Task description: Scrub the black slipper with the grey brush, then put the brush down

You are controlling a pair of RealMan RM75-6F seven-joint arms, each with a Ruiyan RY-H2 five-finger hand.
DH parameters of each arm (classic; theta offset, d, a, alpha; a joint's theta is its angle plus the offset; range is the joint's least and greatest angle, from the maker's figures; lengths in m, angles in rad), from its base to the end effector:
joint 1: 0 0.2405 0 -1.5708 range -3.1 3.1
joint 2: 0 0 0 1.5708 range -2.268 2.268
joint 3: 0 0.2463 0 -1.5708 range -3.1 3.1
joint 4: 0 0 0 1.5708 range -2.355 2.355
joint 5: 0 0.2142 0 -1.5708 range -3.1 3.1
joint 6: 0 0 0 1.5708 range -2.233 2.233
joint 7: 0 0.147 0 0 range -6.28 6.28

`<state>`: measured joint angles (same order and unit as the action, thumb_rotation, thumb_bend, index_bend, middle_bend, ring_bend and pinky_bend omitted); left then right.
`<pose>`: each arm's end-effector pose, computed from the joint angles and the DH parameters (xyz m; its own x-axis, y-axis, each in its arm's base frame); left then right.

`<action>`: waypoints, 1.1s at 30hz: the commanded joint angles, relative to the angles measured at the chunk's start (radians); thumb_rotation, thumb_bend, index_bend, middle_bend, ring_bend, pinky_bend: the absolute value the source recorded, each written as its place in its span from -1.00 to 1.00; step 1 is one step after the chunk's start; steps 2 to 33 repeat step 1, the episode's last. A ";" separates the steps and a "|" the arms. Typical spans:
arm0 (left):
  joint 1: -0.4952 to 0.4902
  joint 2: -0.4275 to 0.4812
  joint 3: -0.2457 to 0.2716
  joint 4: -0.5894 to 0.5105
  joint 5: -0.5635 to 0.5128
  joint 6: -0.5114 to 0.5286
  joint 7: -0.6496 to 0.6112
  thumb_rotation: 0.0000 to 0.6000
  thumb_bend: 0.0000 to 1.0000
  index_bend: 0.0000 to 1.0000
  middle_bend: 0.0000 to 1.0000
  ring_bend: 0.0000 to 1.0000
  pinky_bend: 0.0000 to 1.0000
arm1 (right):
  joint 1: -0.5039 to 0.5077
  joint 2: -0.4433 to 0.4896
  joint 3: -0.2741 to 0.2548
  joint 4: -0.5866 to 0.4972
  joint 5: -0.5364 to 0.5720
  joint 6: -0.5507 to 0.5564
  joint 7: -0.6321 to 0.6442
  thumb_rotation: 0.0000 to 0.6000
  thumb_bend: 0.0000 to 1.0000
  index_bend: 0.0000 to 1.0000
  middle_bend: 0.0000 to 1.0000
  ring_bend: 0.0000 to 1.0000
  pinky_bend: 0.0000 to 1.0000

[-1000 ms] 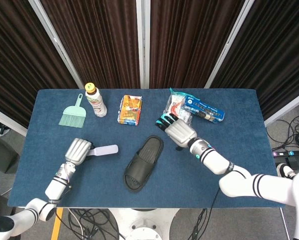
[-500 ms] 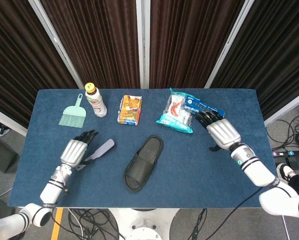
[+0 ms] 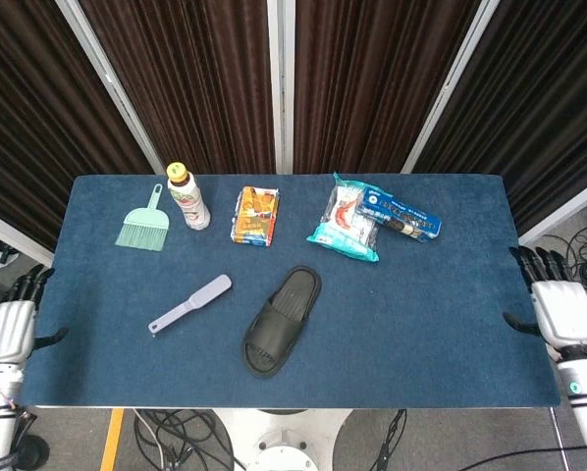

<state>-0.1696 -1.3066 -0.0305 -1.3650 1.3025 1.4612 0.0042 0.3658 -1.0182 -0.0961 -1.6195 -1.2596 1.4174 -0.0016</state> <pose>-0.3452 0.2087 0.1213 0.4354 0.0033 0.9002 0.8934 0.1216 -0.4326 -0.3038 -0.2393 0.1737 0.4853 -0.0709 0.8715 -0.8738 -0.0040 0.4862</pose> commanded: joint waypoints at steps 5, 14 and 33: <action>0.062 0.029 0.023 -0.053 0.000 0.062 0.010 1.00 -0.68 -0.64 -0.61 -0.69 -0.42 | -0.097 -0.036 -0.012 0.038 -0.043 0.086 0.062 1.00 -0.83 -1.00 -0.90 -1.00 -1.00; 0.062 0.029 0.023 -0.053 0.000 0.062 0.010 1.00 -0.68 -0.64 -0.61 -0.69 -0.42 | -0.097 -0.036 -0.012 0.038 -0.043 0.086 0.062 1.00 -0.83 -1.00 -0.90 -1.00 -1.00; 0.062 0.029 0.023 -0.053 0.000 0.062 0.010 1.00 -0.68 -0.64 -0.61 -0.69 -0.42 | -0.097 -0.036 -0.012 0.038 -0.043 0.086 0.062 1.00 -0.83 -1.00 -0.90 -1.00 -1.00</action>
